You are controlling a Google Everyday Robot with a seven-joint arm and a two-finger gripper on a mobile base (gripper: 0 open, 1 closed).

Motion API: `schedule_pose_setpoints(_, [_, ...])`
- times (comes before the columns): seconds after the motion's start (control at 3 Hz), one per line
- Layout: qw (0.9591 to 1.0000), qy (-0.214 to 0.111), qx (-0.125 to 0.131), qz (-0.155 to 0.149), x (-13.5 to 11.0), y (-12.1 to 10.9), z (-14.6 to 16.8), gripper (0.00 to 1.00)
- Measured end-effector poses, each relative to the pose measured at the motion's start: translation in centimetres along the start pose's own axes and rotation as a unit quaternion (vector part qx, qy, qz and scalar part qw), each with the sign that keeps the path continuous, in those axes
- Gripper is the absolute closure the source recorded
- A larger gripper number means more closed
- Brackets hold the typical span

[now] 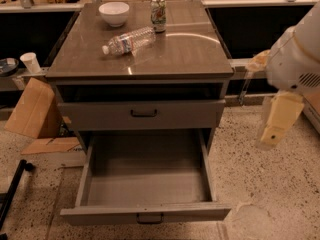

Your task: Close middle drawer

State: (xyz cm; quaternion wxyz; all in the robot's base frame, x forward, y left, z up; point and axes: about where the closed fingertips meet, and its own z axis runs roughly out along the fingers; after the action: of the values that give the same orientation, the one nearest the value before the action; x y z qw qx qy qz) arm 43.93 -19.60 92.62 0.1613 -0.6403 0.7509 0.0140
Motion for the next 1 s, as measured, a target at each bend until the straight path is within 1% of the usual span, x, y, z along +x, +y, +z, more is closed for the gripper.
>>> schedule_pose_setpoints(0.33, [0.9978,-0.032,-0.051,-0.030,-1.1,2.5,5.7,0.00])
schedule_pose_setpoints(0.67, [0.9930,-0.044,-0.096,-0.053,-2.4,5.6,10.9,0.00])
schedule_pose_setpoints(1.0, [0.9849,-0.050,-0.158,-0.049,-3.6,10.1,17.0,0.00])
